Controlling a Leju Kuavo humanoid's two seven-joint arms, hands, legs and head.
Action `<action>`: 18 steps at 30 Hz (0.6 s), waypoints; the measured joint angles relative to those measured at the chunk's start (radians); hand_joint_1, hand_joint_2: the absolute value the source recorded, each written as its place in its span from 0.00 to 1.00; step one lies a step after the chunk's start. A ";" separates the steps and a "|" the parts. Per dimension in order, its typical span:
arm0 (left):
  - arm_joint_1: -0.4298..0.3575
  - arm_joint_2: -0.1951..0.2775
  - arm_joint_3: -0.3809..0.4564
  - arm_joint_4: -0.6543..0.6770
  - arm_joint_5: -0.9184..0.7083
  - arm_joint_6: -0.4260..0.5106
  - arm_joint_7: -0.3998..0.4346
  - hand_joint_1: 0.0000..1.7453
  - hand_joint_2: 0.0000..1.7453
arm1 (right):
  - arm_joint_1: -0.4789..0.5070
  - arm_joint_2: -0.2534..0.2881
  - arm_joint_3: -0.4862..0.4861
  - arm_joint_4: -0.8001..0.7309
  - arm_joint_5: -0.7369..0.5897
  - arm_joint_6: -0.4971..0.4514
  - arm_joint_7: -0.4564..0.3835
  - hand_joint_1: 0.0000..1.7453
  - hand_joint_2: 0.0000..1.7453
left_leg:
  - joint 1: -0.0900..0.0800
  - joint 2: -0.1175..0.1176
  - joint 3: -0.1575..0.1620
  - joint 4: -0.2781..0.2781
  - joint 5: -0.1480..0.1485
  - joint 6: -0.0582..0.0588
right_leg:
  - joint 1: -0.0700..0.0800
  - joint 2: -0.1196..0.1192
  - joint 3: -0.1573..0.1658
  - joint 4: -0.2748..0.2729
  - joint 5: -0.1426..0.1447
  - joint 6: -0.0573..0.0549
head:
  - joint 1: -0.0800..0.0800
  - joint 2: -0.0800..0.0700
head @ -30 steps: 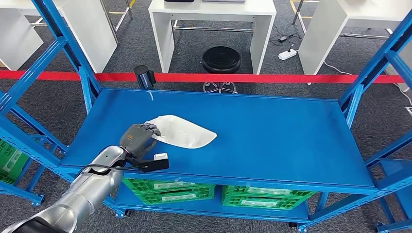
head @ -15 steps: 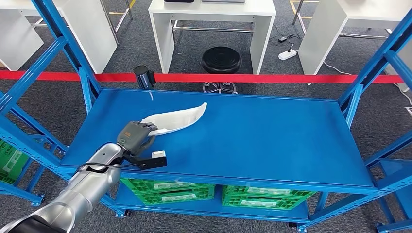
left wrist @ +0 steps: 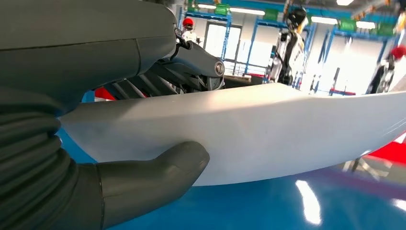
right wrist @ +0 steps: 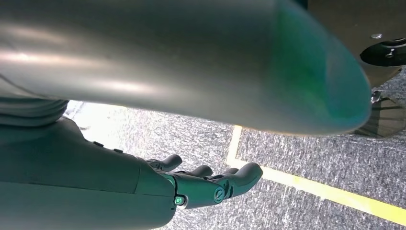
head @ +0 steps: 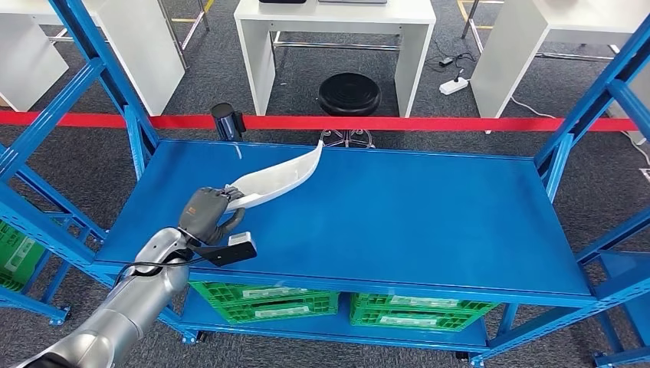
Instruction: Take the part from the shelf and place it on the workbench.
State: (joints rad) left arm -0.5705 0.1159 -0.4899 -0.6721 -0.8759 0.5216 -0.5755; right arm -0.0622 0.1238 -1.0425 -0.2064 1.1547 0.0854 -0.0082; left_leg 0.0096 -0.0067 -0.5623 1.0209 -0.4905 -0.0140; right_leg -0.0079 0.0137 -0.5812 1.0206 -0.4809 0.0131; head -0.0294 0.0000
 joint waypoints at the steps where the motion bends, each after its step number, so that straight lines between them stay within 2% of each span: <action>1: 0.012 -0.002 0.011 -0.027 0.020 -0.005 -0.005 1.00 1.00 | 0.000 0.000 0.000 0.000 0.002 0.000 -0.001 0.00 0.00 | 0.000 0.000 0.000 0.000 0.000 0.000 | 0.000 0.000 0.000 0.000 0.000 0.000 | 0.000 0.000; 4: 0.055 -0.015 0.044 -0.122 0.103 -0.036 -0.042 1.00 1.00 | -0.001 0.000 0.000 0.000 0.006 0.000 -0.002 0.00 0.00 | 0.000 0.000 0.000 0.000 0.000 0.000 | 0.000 0.000 0.000 0.000 0.000 0.000 | 0.000 0.000; 6: 0.098 -0.027 0.066 -0.217 0.250 -0.106 -0.084 1.00 1.00 | -0.001 0.000 0.000 0.000 0.007 0.000 -0.002 0.00 0.00 | 0.000 0.000 0.000 0.000 0.000 0.000 | 0.000 0.000 0.000 0.000 0.000 0.000 | 0.000 0.000; 10: 0.193 -0.049 0.089 -0.468 0.620 -0.316 -0.121 1.00 1.00 | -0.001 0.000 0.000 0.000 0.013 0.000 -0.002 0.00 0.00 | 0.000 0.000 0.000 0.000 -0.001 0.000 | 0.000 0.000 0.000 0.000 0.000 0.000 | 0.000 0.000; 14: 0.309 -0.099 0.132 -0.740 0.993 -0.623 -0.127 1.00 1.00 | 0.001 0.000 0.000 0.000 0.021 0.000 -0.003 0.00 0.00 | 0.000 0.001 0.000 0.000 -0.002 0.001 | 0.000 0.001 -0.001 0.000 -0.001 0.000 | 0.000 0.000; 16: 0.356 -0.122 0.141 -0.846 1.080 -0.701 -0.128 1.00 1.00 | 0.001 0.000 0.000 0.000 0.023 0.000 -0.006 0.00 0.00 | 0.000 0.001 0.000 0.000 -0.003 0.001 | 0.000 0.001 0.000 0.000 -0.002 0.001 | 0.000 0.000; 18: 0.391 -0.136 0.142 -0.924 1.115 -0.731 -0.127 1.00 1.00 | 0.000 0.000 0.000 0.000 0.025 0.000 -0.010 0.00 0.00 | 0.000 0.001 0.000 0.000 -0.003 0.000 | 0.000 0.001 0.000 0.000 -0.002 0.001 | 0.000 0.000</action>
State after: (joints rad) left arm -0.1798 -0.0205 -0.3481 -1.5965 0.2393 -0.2095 -0.7025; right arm -0.0623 0.1237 -1.0430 -0.2064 1.1796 0.0855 -0.0184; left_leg 0.0094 -0.0060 -0.5626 1.0208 -0.4935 -0.0136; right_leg -0.0082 0.0143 -0.5814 1.0202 -0.4834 0.0139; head -0.0294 0.0000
